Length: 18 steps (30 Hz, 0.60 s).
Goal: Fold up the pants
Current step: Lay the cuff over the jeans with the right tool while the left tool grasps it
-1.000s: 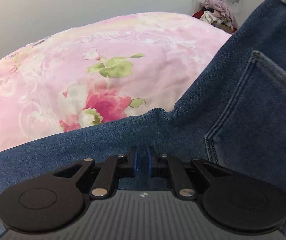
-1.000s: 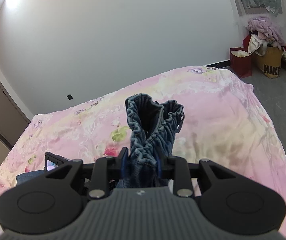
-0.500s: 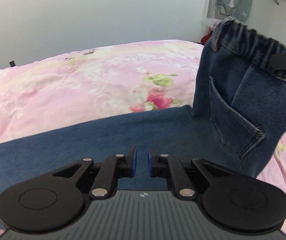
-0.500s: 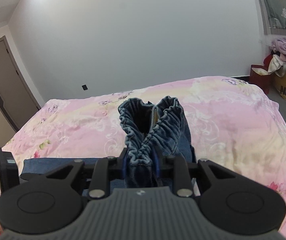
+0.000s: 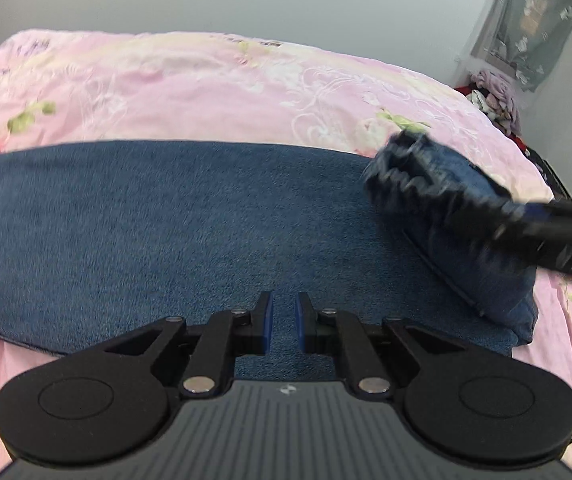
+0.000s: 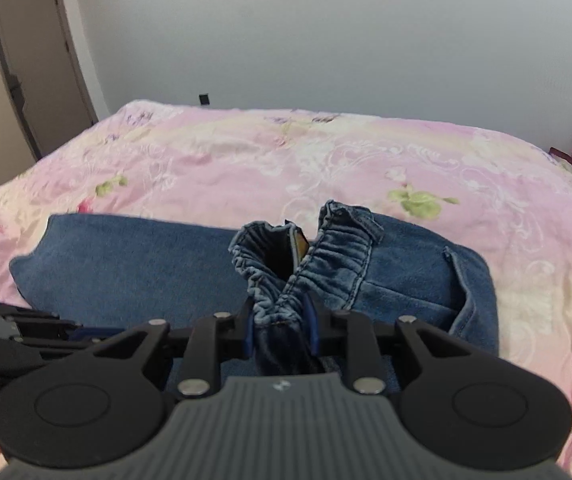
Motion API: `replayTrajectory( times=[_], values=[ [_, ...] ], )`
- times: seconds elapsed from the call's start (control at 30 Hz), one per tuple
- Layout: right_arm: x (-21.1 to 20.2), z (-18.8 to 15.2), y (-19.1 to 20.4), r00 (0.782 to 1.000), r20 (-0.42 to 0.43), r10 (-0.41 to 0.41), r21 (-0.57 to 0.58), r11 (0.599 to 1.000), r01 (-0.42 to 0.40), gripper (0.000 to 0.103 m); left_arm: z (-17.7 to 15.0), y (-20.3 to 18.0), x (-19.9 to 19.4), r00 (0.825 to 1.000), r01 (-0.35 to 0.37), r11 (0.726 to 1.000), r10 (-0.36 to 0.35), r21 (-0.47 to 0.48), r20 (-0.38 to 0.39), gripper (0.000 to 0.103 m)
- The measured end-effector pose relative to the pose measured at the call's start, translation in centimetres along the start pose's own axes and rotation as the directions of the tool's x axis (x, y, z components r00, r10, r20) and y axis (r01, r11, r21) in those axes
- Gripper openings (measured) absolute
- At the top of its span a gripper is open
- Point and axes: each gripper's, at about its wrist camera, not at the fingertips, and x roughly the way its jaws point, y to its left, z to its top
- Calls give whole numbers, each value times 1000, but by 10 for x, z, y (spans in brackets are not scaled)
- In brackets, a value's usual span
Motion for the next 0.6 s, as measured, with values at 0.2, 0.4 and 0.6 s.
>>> replayTrajectory(
  times=[0.2,0.4,0.6],
  values=[
    [49,-22,39,996,-92,-1,-188,982,-16,30,12,13,11,999,42,997,-41,-62,16,12],
    [32,-5,43,980,-168,104,-215,967,-140,65,26,18,24,992,119,987,-115,-107,46,12],
    [13,37,31,980,-196,33,-250,965,-83,66,41,25,50,970,243,941,-241,-235,41,12]
  ],
)
